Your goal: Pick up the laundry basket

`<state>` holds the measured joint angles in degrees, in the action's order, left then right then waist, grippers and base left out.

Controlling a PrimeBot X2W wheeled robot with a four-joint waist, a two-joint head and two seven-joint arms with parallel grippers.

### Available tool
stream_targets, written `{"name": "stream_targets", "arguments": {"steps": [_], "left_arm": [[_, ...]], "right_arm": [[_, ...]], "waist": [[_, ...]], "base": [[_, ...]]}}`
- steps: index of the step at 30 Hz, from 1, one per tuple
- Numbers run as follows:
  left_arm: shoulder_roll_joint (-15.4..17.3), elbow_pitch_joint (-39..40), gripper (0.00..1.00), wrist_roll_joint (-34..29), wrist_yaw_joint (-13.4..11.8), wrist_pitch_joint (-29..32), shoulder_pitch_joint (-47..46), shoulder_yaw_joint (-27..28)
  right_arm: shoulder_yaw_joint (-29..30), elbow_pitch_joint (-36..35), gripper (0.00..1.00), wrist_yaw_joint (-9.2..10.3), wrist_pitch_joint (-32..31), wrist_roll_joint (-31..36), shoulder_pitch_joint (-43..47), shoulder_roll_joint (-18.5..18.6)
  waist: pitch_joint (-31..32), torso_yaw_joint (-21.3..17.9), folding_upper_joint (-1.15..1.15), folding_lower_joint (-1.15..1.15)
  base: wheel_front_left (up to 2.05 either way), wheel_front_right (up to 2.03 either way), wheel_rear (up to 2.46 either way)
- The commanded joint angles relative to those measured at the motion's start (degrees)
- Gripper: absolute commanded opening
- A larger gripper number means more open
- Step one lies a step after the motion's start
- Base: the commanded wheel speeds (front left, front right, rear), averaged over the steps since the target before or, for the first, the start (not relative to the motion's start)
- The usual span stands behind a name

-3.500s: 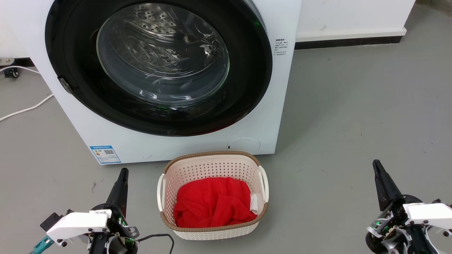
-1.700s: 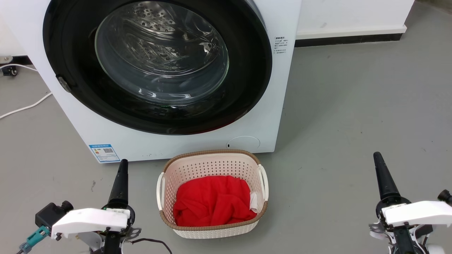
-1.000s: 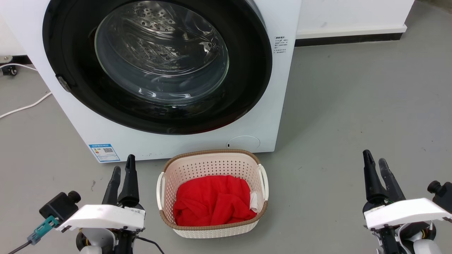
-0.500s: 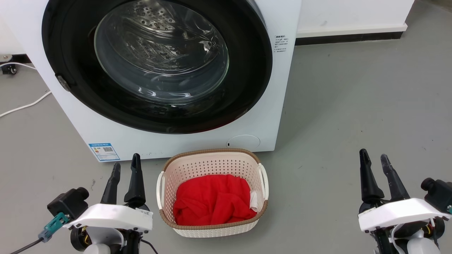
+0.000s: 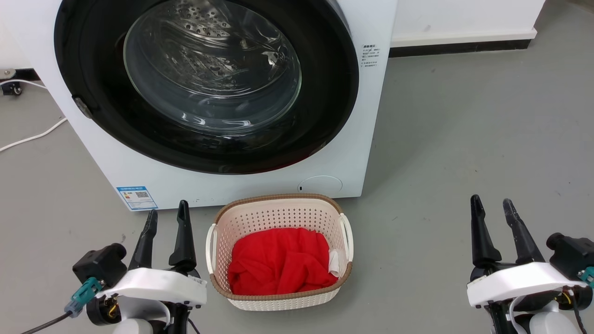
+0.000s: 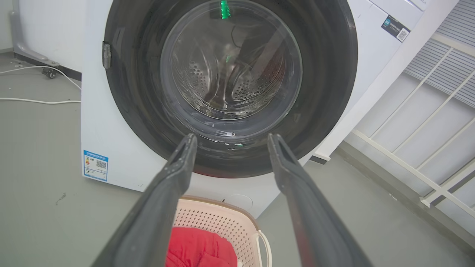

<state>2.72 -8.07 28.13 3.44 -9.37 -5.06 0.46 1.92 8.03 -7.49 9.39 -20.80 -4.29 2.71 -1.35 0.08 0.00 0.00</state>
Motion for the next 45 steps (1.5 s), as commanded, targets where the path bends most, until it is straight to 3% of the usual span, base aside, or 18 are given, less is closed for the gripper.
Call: {"name": "stream_targets", "arguments": {"steps": [1,45], "left_arm": [[0.2,0.6,1.0,-1.2,-0.2,-0.5,-1.2,-0.1],[0.2,-0.7,1.0,-21.5,-2.7,-5.7,0.4,-1.4]], "right_arm": [[-0.1,-0.6,1.0,-0.01,0.5,1.4,0.2,0.2],[-0.8,0.4,1.0,0.01,5.6,21.2,1.2,0.3]], "waist": [[0.0,0.0,0.0,0.0],[0.5,0.1,0.0,0.0]], "base": [[0.0,0.0,0.0],[0.0,0.0,0.0]]}}
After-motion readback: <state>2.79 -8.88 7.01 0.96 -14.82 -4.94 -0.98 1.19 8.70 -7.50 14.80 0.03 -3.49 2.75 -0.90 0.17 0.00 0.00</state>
